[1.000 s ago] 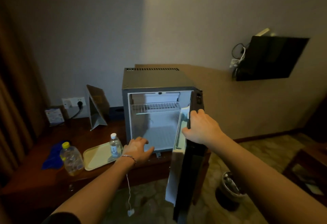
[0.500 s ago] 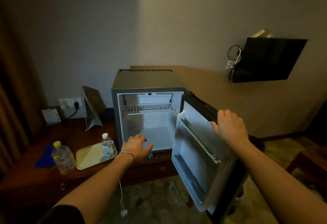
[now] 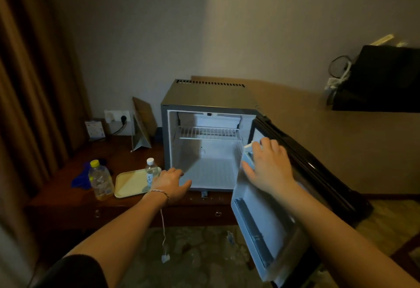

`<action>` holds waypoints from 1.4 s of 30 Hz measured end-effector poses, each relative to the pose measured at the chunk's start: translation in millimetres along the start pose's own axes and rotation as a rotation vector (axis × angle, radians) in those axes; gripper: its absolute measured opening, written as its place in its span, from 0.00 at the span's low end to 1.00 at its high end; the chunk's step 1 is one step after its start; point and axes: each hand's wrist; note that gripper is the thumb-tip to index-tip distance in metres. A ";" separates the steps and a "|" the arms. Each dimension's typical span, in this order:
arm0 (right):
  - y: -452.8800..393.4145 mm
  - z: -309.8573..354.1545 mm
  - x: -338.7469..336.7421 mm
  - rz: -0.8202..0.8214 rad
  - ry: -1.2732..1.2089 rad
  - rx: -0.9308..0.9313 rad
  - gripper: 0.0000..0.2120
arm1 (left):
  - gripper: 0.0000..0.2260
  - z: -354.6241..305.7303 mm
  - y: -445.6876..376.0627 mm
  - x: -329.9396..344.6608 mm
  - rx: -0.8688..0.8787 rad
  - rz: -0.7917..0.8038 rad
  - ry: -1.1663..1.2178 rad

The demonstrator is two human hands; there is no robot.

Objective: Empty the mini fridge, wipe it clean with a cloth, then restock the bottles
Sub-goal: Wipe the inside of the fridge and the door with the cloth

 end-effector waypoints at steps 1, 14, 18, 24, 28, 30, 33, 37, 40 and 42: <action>-4.4 15.5 8.1 0.020 -0.056 -0.028 0.24 | 0.24 8.9 0.9 -1.6 -0.017 -0.007 -0.005; -87.9 287.2 112.1 0.187 -0.480 -0.423 0.28 | 0.21 245.3 -9.1 -61.2 -0.447 -0.237 -0.127; -140.2 377.7 142.9 0.188 -0.549 -0.461 0.28 | 0.23 338.9 -29.4 -65.0 -0.560 -0.255 -0.117; -229.3 488.0 192.2 0.229 -0.601 -0.502 0.27 | 0.24 436.3 -68.8 -64.6 -0.622 -0.202 -0.096; -277.2 541.2 240.7 0.351 -0.623 -0.509 0.29 | 0.26 478.0 -95.1 -53.1 -0.636 -0.139 -0.111; -293.3 564.2 271.7 0.423 -0.654 -0.513 0.29 | 0.26 495.2 -104.0 -39.9 -0.646 -0.099 -0.122; -304.5 594.8 322.6 0.602 -0.680 -0.550 0.30 | 0.27 519.0 -114.2 -16.6 -0.681 -0.047 -0.128; -299.1 626.9 392.2 0.812 -0.647 -0.660 0.35 | 0.29 544.6 -128.6 15.2 -0.755 0.000 -0.128; -289.8 652.9 438.2 0.900 -0.616 -0.686 0.43 | 0.29 559.3 -143.1 39.2 -0.807 0.017 -0.122; -280.6 671.8 463.0 0.926 -0.568 -0.749 0.49 | 0.29 565.1 -151.9 52.9 -0.824 0.025 -0.134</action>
Point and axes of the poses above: each hand's wrist, its own y-axis away from the middle knuckle, its own x-axis out of the palm, z = x × y, and after that the axes turned 13 degrees about -z, right-handed
